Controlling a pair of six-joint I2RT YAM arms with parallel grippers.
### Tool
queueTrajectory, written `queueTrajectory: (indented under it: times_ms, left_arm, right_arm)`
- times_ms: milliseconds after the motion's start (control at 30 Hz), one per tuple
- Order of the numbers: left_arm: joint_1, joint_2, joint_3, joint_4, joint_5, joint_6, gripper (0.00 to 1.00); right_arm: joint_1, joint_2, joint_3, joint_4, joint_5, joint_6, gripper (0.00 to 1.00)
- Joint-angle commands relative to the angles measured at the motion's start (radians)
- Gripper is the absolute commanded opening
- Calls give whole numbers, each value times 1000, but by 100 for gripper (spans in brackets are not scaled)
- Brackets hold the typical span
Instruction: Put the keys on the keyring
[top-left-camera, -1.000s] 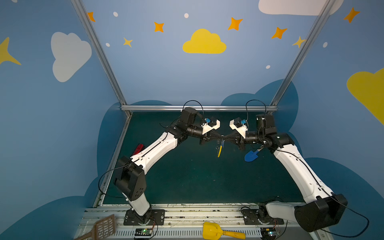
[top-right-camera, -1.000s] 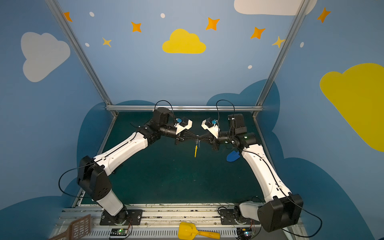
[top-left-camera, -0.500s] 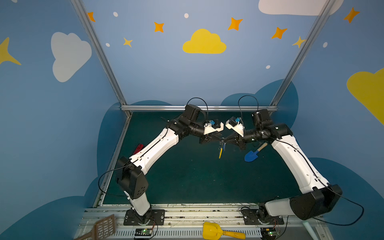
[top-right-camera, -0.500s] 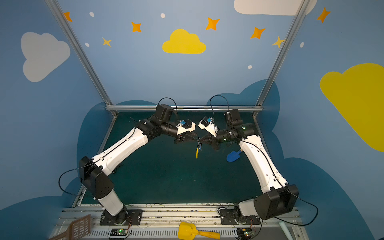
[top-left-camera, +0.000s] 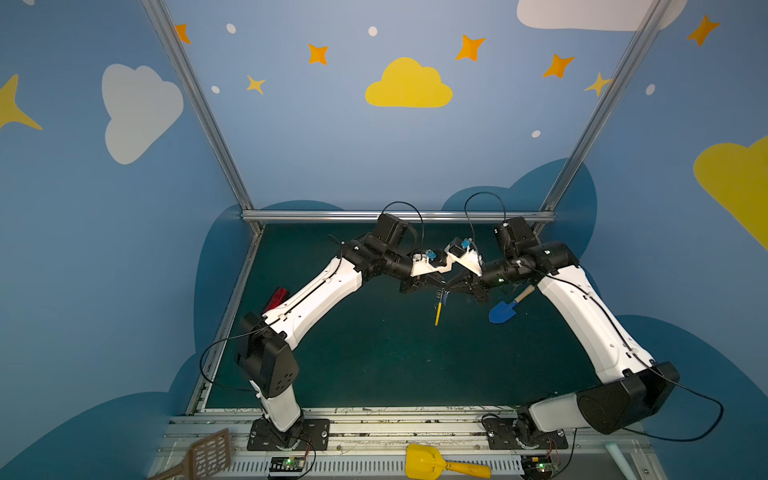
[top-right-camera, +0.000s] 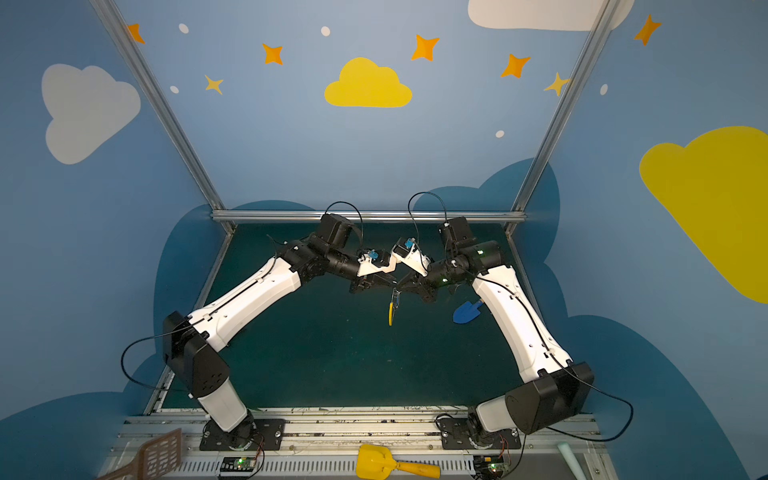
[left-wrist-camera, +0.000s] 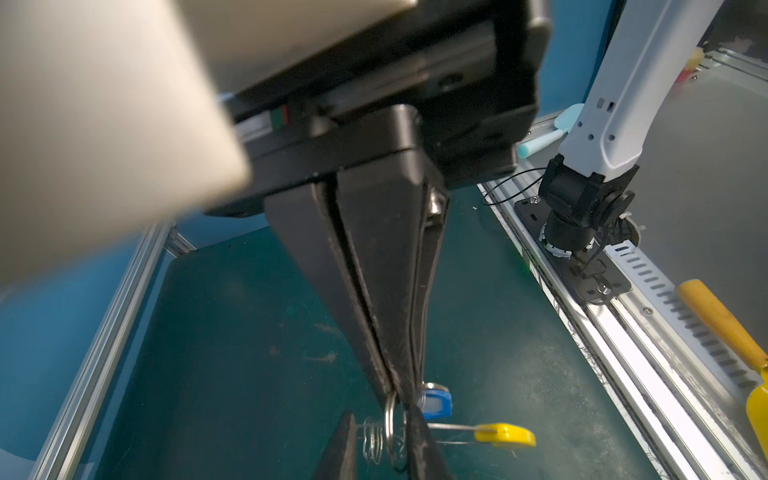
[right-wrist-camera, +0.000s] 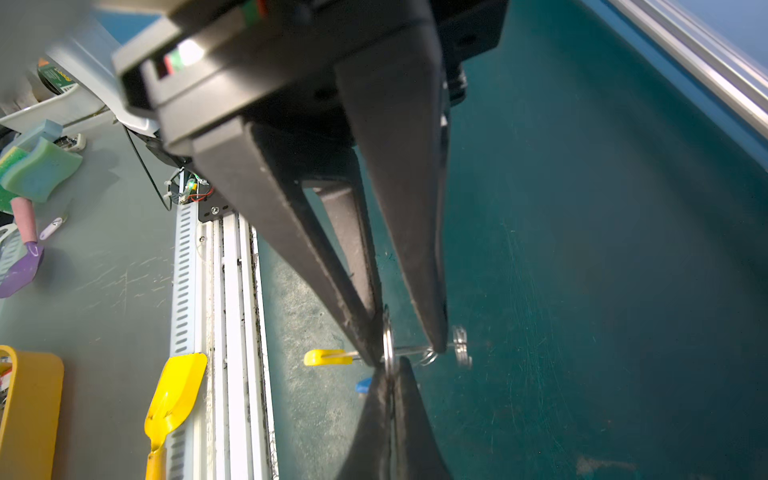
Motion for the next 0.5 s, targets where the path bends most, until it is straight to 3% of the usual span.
queueTrajectory:
  times_ms: [0,233,333,467]
  left_arm:
    - [-2,15,20,-25,3,13,21]
    - [-4,16,16,-27,20,14,5]
    - [-4,13,12,-22,30,13,4]
    - [7,-17,-24,36,40,-17,4]
  right_arm:
    - [13,12,30,-34,-1,-10,0]
    - [28,22,39,-7,12,6,0]
    - [26,20,27,11,37,24,1]
    - [15,3,-4,44,43,43,17]
